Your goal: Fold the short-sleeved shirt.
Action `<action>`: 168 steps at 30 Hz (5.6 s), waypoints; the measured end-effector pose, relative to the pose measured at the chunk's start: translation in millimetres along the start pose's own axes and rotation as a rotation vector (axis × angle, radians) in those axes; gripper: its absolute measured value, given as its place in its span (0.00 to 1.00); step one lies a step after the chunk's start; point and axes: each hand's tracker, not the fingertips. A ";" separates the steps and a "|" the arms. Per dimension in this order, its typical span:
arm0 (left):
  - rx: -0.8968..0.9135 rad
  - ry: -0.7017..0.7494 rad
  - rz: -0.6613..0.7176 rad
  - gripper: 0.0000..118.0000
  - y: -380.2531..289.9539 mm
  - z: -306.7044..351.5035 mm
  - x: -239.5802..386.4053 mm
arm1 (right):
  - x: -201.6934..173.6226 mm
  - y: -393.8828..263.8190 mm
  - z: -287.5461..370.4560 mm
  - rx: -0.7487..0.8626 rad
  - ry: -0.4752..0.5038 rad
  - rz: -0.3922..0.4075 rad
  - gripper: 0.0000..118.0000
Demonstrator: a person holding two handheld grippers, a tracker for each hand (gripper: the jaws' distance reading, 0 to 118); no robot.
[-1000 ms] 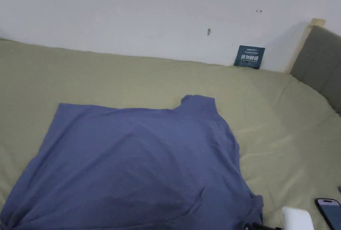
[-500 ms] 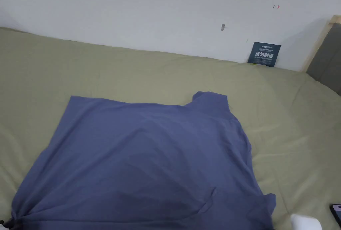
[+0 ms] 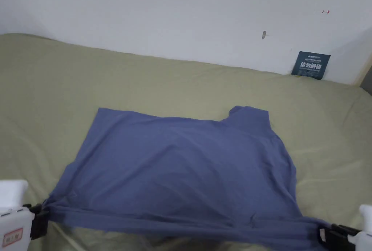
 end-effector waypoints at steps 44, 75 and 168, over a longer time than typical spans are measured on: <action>0.343 0.037 0.118 0.00 -56.7 31.6 36.3 | -77.0 -42.3 5.4 0.255 -0.096 0.085 0.00; -0.020 -0.038 -0.016 0.01 50.0 -111.6 20.8 | 17.3 28.8 -138.0 -0.011 -0.074 0.089 0.62; -0.171 -0.107 -0.134 0.41 161.8 -109.1 35.4 | -118.5 -21.6 27.0 0.243 -0.093 0.033 0.00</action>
